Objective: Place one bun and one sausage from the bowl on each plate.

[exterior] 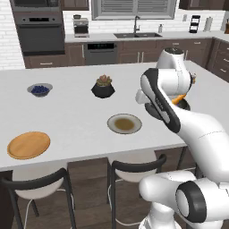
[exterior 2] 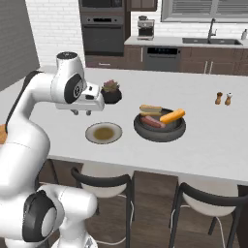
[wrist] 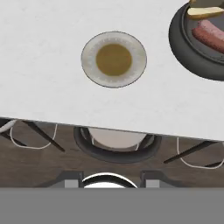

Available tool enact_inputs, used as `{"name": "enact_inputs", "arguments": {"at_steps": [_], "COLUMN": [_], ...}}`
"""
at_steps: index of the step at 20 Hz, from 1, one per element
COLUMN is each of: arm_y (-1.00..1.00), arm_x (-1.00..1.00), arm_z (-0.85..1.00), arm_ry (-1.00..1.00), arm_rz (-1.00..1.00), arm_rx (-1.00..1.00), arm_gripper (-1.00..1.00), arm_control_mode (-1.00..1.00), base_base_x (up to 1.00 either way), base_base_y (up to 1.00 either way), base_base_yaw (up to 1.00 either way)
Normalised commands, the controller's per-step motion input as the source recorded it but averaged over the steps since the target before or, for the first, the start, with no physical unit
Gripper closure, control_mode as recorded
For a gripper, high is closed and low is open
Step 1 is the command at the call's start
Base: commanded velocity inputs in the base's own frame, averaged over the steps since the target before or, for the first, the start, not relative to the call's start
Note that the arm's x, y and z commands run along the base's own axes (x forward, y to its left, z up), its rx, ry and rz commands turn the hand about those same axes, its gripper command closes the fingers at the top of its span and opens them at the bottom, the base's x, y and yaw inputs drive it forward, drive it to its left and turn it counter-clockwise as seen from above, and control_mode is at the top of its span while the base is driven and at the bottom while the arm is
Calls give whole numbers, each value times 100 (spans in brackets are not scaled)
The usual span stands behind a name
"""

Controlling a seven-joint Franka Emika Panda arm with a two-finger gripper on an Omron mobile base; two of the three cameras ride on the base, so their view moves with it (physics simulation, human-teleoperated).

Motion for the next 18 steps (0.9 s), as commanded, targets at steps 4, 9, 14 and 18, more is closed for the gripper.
{"name": "enact_inputs", "arguments": {"at_steps": [4, 9, 14, 18], "arm_y": [-67, -100, -96, -55], "arm_x": [7, 43, 53, 83], "arm_z": [-6, -11, -18, -11], "arm_ry": [0, 0, -4, -13], "arm_rz": [-16, -40, -33, 6], "arm_rx": [12, 30, 30, -14], "arm_gripper": [-100, -100, -100, -100], "arm_control_mode": [-100, -100, -100, -100], "base_base_x": [0, 0, 0, 0], "base_base_y": [0, 0, 0, 0], "base_base_yaw": [0, 0, 0, 0]}}
